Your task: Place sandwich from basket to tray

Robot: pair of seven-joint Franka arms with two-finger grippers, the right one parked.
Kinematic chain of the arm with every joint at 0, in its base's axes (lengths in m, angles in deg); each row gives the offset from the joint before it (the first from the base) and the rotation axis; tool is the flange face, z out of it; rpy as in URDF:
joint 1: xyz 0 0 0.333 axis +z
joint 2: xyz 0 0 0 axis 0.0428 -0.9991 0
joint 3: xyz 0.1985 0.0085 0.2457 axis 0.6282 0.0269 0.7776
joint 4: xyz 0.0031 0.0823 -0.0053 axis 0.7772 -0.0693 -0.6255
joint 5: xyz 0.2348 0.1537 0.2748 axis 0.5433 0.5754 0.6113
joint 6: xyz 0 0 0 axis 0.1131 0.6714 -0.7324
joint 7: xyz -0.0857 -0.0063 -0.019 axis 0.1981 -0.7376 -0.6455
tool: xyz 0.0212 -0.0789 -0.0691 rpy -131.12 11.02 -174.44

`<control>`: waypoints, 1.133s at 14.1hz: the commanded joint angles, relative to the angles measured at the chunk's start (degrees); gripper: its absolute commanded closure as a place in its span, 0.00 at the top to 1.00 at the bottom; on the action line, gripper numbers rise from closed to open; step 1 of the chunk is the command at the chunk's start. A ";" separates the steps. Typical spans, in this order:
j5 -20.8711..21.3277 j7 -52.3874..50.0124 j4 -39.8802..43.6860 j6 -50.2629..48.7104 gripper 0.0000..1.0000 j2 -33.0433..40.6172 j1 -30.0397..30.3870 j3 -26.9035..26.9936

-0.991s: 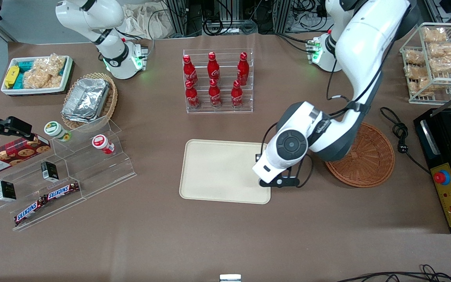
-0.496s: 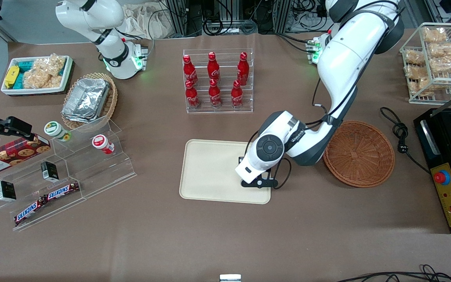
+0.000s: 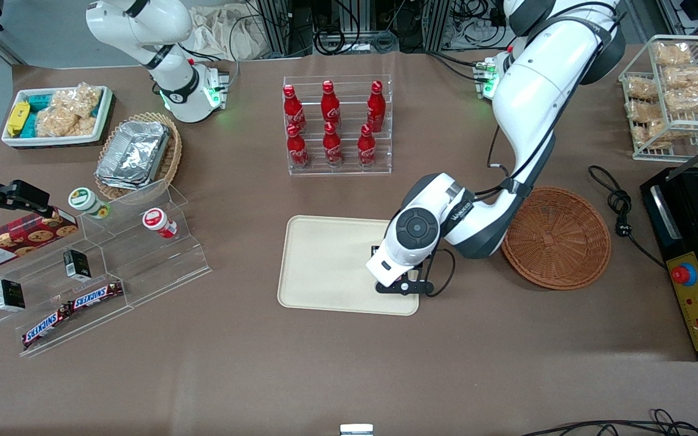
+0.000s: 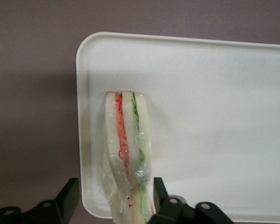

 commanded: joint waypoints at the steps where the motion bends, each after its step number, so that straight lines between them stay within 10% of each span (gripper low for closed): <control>1: 0.73 -0.56 0.37 -5.78 1.00 5.08 -0.17 0.48; 8: -0.85 2.24 -9.45 -13.72 1.00 24.58 -0.17 7.85; 11: -10.58 10.67 -14.91 -13.98 1.00 33.37 -0.25 16.18; 16: -12.98 22.99 -16.42 -17.40 1.00 39.01 -0.34 26.74</control>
